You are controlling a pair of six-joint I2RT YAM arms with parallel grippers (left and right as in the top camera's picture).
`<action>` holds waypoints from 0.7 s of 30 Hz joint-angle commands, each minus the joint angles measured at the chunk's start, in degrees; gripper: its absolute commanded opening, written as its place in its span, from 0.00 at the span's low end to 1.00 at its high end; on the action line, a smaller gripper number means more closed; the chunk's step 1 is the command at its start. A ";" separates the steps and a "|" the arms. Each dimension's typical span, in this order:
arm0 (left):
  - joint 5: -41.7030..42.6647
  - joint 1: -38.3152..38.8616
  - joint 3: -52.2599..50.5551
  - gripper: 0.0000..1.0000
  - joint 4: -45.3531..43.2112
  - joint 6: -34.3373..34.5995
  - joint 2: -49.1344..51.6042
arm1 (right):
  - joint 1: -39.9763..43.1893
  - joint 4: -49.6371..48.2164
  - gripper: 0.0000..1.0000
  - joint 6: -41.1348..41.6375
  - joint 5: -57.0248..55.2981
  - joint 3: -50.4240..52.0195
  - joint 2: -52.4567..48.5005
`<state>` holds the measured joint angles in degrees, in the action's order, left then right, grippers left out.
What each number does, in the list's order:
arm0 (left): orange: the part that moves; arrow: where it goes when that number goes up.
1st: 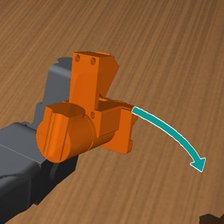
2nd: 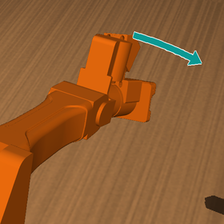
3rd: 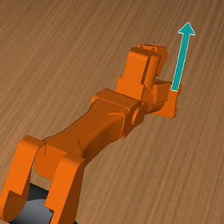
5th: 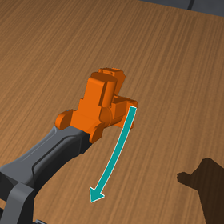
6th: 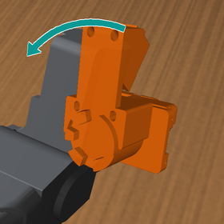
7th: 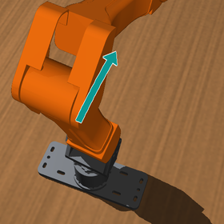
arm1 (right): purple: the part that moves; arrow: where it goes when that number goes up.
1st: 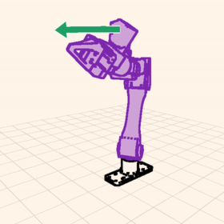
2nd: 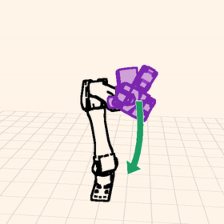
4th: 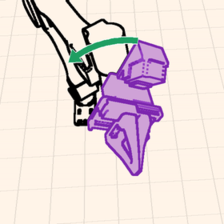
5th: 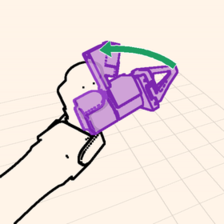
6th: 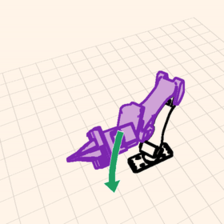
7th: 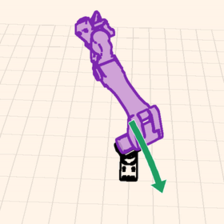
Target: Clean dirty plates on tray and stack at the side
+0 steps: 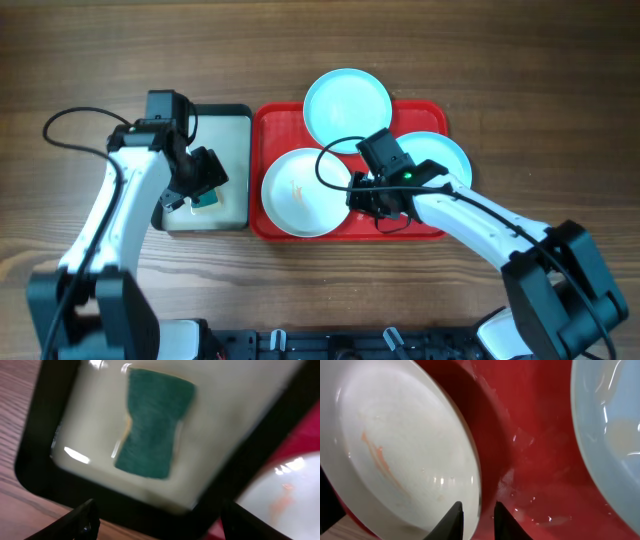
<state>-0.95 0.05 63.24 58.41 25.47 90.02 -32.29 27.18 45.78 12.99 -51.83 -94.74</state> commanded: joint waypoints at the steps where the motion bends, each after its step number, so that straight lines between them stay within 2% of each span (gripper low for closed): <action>1: -4.96 0.15 0.50 0.64 -2.32 2.25 6.40 | 1.53 3.43 0.23 -6.84 -2.23 -1.97 3.52; 2: -4.96 0.15 0.50 0.61 -3.50 2.49 8.33 | 2.03 4.48 0.22 -7.28 -2.67 -1.97 3.85; 4: -4.94 0.04 0.50 0.46 -6.54 4.11 12.59 | 2.67 4.63 0.24 -9.90 -2.64 -1.97 3.85; 6: -4.52 0.07 0.50 0.22 -8.98 4.20 14.49 | 2.82 5.42 0.24 -10.38 -2.69 -1.97 3.85; 7: -4.17 0.11 0.50 0.04 -9.92 4.17 14.84 | 2.82 5.92 0.24 -10.88 -2.69 -1.97 3.85; 10: -0.48 0.11 0.52 0.04 -10.56 2.78 14.78 | 2.82 6.08 0.25 -11.17 -2.73 -1.97 3.85; 14: 5.99 0.11 3.04 0.04 -5.99 1.51 10.71 | 2.86 5.70 0.27 -11.26 -5.77 -1.97 3.85; 15: 6.08 0.11 3.48 0.04 -5.03 1.51 9.42 | 2.99 5.40 0.27 -11.89 -6.32 -1.97 3.85; 17: 5.42 0.11 3.52 0.04 -4.79 -0.57 7.34 | 3.13 3.69 0.29 -20.00 -5.40 -1.97 3.85; 21: 2.43 0.79 -0.24 0.04 -8.02 -0.85 8.22 | 3.13 3.06 0.35 -21.68 -5.31 -1.95 3.78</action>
<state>3.27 0.03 65.52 52.99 26.02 98.32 -29.50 30.87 27.24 8.69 -52.66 -91.96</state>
